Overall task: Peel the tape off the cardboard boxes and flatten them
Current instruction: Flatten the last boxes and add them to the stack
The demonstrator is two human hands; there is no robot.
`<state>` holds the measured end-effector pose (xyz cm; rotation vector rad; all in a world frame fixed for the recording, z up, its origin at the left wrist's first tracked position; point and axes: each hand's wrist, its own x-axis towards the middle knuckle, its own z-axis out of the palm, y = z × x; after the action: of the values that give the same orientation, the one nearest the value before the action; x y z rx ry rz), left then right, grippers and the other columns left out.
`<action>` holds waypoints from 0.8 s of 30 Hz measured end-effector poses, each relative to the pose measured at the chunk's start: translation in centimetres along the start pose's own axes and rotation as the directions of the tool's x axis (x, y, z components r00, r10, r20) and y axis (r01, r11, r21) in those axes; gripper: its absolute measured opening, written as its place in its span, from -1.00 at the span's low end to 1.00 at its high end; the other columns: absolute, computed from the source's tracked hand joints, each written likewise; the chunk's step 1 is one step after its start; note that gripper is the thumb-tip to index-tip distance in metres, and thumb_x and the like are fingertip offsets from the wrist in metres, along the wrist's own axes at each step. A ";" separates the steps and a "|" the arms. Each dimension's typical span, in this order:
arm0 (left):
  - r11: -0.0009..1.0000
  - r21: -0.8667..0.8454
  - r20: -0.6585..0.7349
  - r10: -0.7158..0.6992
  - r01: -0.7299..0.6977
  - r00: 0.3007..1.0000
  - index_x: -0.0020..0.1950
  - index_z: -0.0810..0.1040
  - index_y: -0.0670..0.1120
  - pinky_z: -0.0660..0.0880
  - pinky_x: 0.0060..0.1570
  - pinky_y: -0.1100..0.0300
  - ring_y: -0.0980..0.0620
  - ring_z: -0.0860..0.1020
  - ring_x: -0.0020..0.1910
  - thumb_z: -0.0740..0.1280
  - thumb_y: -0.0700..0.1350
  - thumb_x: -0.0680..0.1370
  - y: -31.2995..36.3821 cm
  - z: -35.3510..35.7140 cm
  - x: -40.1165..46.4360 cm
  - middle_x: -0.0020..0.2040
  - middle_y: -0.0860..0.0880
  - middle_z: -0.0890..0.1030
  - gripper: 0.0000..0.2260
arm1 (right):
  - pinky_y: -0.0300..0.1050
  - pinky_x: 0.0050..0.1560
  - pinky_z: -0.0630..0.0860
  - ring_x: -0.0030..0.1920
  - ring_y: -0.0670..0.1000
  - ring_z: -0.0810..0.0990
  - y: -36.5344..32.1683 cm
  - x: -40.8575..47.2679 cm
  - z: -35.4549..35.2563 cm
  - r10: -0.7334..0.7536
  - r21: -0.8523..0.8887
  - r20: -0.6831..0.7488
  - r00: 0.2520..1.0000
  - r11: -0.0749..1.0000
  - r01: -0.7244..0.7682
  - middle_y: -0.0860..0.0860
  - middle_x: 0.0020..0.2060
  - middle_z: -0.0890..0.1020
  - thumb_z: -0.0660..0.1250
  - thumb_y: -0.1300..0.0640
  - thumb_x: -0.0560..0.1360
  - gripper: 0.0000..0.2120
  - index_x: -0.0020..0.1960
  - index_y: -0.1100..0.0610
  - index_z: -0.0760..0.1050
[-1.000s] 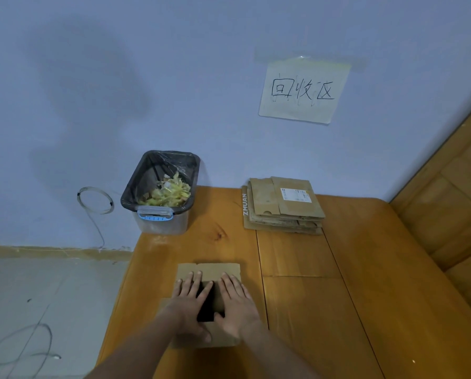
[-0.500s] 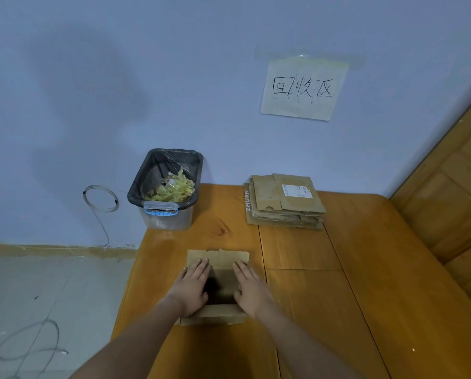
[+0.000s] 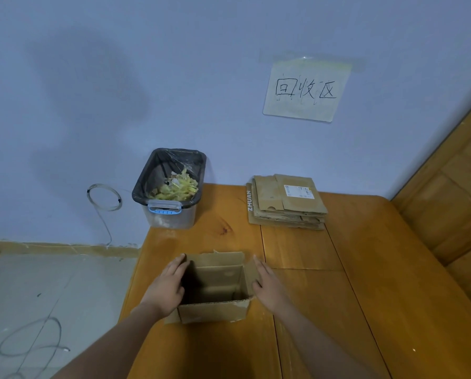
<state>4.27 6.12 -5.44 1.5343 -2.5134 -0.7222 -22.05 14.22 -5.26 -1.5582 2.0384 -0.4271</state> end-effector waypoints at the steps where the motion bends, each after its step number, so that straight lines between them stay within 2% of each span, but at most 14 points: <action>1: 1.000 -0.008 -0.008 -0.012 0.012 1.000 0.59 0.04 -0.01 0.11 0.49 0.15 0.04 0.00 0.57 0.22 -0.21 0.60 -0.3 -0.2 -0.2 0.60 0.08 -0.07 -0.39 | -0.08 0.43 0.24 0.50 -0.04 0.13 -0.1 0.0 -0.2 -0.007 0.011 0.017 1.000 1.000 0.007 -0.10 0.55 0.05 0.15 0.10 0.63 -0.36 0.56 -0.12 -0.15; 4: 0.999 -0.036 -0.043 -0.017 0.016 0.999 0.60 0.00 -0.03 0.08 0.50 0.13 0.03 -0.01 0.57 0.25 -0.16 0.60 -0.8 -0.8 -0.4 0.60 0.06 -0.07 -0.36 | 0.02 0.49 0.11 0.53 0.00 0.03 -0.9 0.0 -0.6 -0.044 -0.023 0.086 0.995 0.999 0.046 -0.10 0.56 -0.03 0.15 0.01 0.63 -0.33 0.55 -0.12 -0.23; 8: 0.994 -0.044 -0.048 0.100 -0.102 0.994 0.60 -0.09 -0.03 -0.03 0.51 0.11 0.06 -0.13 0.57 0.27 0.14 0.58 0.1 -1.5 0.3 0.59 0.07 -0.18 -0.25 | 0.12 0.49 -0.01 0.54 0.04 -0.14 -2.2 0.1 -1.4 -0.131 -0.170 0.156 0.979 0.973 0.157 -0.14 0.54 -0.21 0.13 -0.21 0.58 -0.23 0.49 -0.16 -0.39; 10: 0.990 -0.020 0.012 0.141 -0.141 0.990 0.59 -0.19 -0.01 -0.07 0.52 0.05 0.06 -0.26 0.55 0.25 0.36 0.48 0.5 -1.8 0.9 0.55 0.08 -0.30 -0.09 | 0.15 0.48 -0.05 0.54 0.05 -0.20 -2.8 0.4 -2.0 -0.153 -0.229 0.194 0.969 0.953 0.197 -0.12 0.53 -0.27 0.15 -0.32 0.51 -0.15 0.48 -0.18 -0.42; 12: 0.979 0.076 0.107 0.179 -0.188 0.978 0.54 -0.34 0.03 -0.18 0.50 -0.02 0.02 -0.39 0.50 0.17 0.56 0.30 0.8 -1.9 1.6 0.50 0.06 -0.42 0.10 | 0.21 0.47 -0.14 0.52 0.05 -0.31 -3.1 0.7 -2.5 -0.152 -0.287 0.257 0.954 0.931 0.226 -0.09 0.50 -0.38 0.22 -0.41 0.42 -0.01 0.45 -0.19 -0.48; 14: 0.949 0.199 0.205 0.204 -0.245 0.957 0.44 -0.51 0.09 -0.32 0.46 -0.11 -0.05 -0.49 0.45 0.11 0.65 0.17 1.1 -1.9 2.3 0.47 0.03 -0.50 0.18 | 0.28 0.45 -0.21 0.48 0.06 -0.41 -3.4 1.3 -2.8 -0.143 -0.314 0.322 0.936 0.916 0.248 -0.08 0.45 -0.48 0.29 -0.45 0.32 0.12 0.40 -0.22 -0.55; 17: 0.914 0.306 0.350 0.152 -0.267 0.924 0.37 -0.57 0.20 -0.41 0.38 -0.24 -0.15 -0.56 0.38 0.22 0.63 0.14 1.3 -1.9 3.2 0.41 -0.01 -0.57 0.20 | 0.32 0.41 -0.27 0.43 0.09 -0.51 -3.9 2.3 -2.7 -0.120 -0.343 0.412 0.903 0.898 0.276 -0.09 0.38 -0.58 0.39 -0.44 0.24 0.22 0.31 -0.28 -0.63; 20: 0.902 0.342 0.447 0.091 -0.264 0.890 0.49 -0.43 0.22 -0.36 0.39 -0.29 -0.20 -0.47 0.45 0.34 0.54 0.19 1.2 -1.9 3.7 0.48 -0.03 -0.49 0.19 | 0.32 0.40 -0.29 0.41 0.09 -0.53 -4.5 3.1 -2.2 -0.089 -0.408 0.479 0.873 0.858 0.311 -0.07 0.37 -0.59 0.44 -0.38 0.25 0.25 0.34 -0.25 -0.61; 22: 0.893 0.368 0.424 0.085 -0.257 0.902 0.53 -0.35 0.19 -0.27 0.44 -0.25 -0.19 -0.33 0.52 0.38 0.46 0.25 1.2 -1.6 3.5 0.56 -0.02 -0.34 0.15 | 0.31 0.41 -0.26 0.44 0.09 -0.48 -4.7 3.6 -1.8 -0.067 -0.457 0.491 0.869 0.829 0.323 -0.03 0.43 -0.52 0.45 -0.33 0.28 0.24 0.42 -0.20 -0.55; 24: 0.880 0.403 0.345 0.106 -0.250 0.933 0.56 -0.27 0.15 -0.12 0.50 -0.16 -0.15 -0.16 0.55 0.38 0.35 0.34 1.2 -1.0 3.0 0.59 0.00 -0.15 0.05 | 0.29 0.45 -0.13 0.52 0.12 -0.30 -4.8 3.7 -1.5 -0.085 -0.487 0.471 0.878 0.805 0.339 0.02 0.53 -0.31 0.43 -0.29 0.33 0.17 0.48 -0.16 -0.46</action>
<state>2.23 3.64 -4.43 1.3479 -3.1877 -0.4075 -19.85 9.22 -2.24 -2.0195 1.7081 0.4654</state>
